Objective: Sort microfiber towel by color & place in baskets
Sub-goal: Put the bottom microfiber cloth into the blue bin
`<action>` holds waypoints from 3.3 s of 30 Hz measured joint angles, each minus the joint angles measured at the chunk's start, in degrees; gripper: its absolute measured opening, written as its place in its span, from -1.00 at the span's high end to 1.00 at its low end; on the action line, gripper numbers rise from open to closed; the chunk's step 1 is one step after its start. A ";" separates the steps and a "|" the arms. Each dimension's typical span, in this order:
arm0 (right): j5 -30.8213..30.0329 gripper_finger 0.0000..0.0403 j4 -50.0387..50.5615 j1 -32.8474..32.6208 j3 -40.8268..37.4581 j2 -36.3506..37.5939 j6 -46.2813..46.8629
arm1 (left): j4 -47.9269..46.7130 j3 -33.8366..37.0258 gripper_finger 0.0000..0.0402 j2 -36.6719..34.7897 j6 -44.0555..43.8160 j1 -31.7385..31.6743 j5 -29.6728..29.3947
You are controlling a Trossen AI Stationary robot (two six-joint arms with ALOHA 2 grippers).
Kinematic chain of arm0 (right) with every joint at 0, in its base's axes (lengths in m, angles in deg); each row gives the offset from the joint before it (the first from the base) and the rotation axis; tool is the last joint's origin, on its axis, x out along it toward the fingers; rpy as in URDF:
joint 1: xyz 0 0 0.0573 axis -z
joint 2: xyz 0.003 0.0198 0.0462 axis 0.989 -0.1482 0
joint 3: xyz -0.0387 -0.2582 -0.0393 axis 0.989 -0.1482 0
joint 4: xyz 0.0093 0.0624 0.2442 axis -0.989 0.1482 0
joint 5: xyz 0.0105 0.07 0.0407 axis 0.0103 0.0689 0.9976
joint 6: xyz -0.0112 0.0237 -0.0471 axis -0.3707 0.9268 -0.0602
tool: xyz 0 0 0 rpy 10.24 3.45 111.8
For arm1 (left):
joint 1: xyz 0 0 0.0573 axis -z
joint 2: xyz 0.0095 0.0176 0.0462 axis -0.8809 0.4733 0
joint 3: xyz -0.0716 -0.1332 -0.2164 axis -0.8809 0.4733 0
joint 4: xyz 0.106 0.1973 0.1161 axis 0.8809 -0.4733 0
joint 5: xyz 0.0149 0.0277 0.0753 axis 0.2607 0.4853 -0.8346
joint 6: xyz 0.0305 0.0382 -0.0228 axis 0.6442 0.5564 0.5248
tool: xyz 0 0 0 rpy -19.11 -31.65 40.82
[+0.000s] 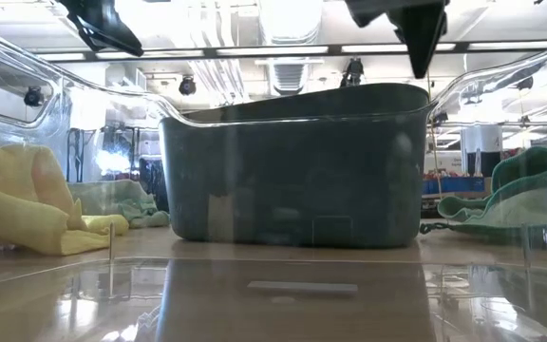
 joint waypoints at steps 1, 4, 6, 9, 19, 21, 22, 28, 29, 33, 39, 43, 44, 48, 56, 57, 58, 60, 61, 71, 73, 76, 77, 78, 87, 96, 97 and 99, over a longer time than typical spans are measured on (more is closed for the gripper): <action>-0.05 0.56 -0.02 0.21 -1.14 0.99 0.14 | 0.00 0.00 0.63 0.01 0.00 0.00 0.00; -2.51 0.57 -0.51 0.73 -5.23 4.65 1.96 | 0.00 0.00 0.63 0.02 0.00 0.00 0.00; -4.58 0.58 -2.64 0.74 -8.94 7.64 3.49 | 0.00 0.00 0.63 -0.01 0.00 0.00 -0.02; -4.46 0.59 -10.37 0.76 -16.05 13.01 5.19 | 0.22 0.00 0.63 0.01 0.01 0.00 -0.02; 0.75 0.60 -20.53 0.72 -37.23 27.78 14.28 | 4.05 0.00 0.63 0.00 -0.02 0.00 -0.02; 2.50 0.61 -20.75 0.72 -39.27 29.01 15.21 | 5.35 0.00 0.63 0.02 -0.73 0.00 -0.06; 3.16 0.62 -20.82 0.72 -40.01 29.32 15.46 | 5.96 0.00 0.63 -0.01 -1.13 0.00 -0.04; 6.16 0.58 -20.82 0.72 -44.07 29.87 15.57 | 8.44 0.00 0.63 -0.01 -3.18 0.00 -0.38; 6.60 0.56 -20.73 0.72 -44.72 29.85 15.16 | 8.74 0.00 0.63 0.00 -3.32 0.00 -0.42; 7.94 0.48 -20.66 0.72 -46.68 29.51 14.70 | 9.31 0.00 0.63 0.00 -4.53 0.00 -0.56; 7.96 0.33 -20.61 0.72 -47.72 29.28 14.59 | 9.51 0.00 0.63 -0.01 -5.79 0.00 -0.59; 7.98 0.22 -20.99 0.72 -47.89 29.09 14.55 | 9.63 0.00 0.63 0.00 -5.81 -0.01 -0.59; 8.07 0.20 -21.15 0.72 -47.97 28.99 14.53 | 9.67 0.00 0.63 0.00 -5.81 -0.01 -0.59; 9.53 0.12 -21.42 0.72 -48.08 27.94 12.91 | 9.70 0.00 0.63 -0.01 -5.81 -0.01 -0.59; 9.81 0.09 -21.58 0.70 -48.11 23.75 12.34 | 9.68 0.00 0.63 0.00 -5.68 -0.01 -0.57; 10.38 0.09 -21.63 0.72 -48.14 23.08 11.93 | 9.68 0.00 0.63 0.00 -5.65 -0.01 -0.57; 11.05 0.09 -21.71 0.72 -48.14 22.33 11.19 | 9.68 0.00 0.63 -0.01 -5.64 -0.02 -0.57; 12.38 0.09 -21.76 0.70 -48.14 20.68 9.93 | 9.66 0.00 0.63 -0.01 -5.62 0.00 -0.57; 12.54 0.08 -21.81 0.70 -48.14 19.80 9.59 | 9.66 0.00 0.63 0.01 -5.62 -0.01 -0.57; 12.50 0.08 -23.57 0.69 -48.16 12.25 5.73 | 9.57 0.00 0.63 0.00 -5.60 -0.02 -0.57; 12.48 0.08 -24.24 0.67 -48.16 10.93 4.98 | 9.57 0.00 0.63 0.01 -5.60 -0.01 -0.57; 12.50 0.09 -25.17 0.67 -48.16 9.51 3.75 | 9.55 0.00 0.63 0.01 -5.60 -0.01 -0.55; 12.49 0.09 -25.30 0.67 -48.16 9.17 3.40 | 9.55 0.00 0.63 0.01 -5.60 -0.02 -0.55; 12.50 0.10 -25.40 0.67 -48.16 8.75 3.06 | 9.55 0.00 0.63 -0.01 -5.60 0.00 -0.55; 12.50 0.46 -26.15 0.67 -48.16 9.21 2.59 | 9.51 0.00 0.63 0.02 -5.60 -0.02 -0.55; 12.60 0.94 -26.20 0.67 -48.16 9.70 3.04 | 9.49 0.00 0.63 0.02 -5.56 -0.02 -0.55; 12.71 0.94 -26.12 0.67 -48.16 9.70 3.24 | 9.49 0.00 0.63 0.01 -5.57 0.00 -0.55; 13.39 0.95 -25.96 0.67 -48.16 9.76 3.68 | 9.45 0.00 0.63 0.01 -5.57 -0.01 -0.54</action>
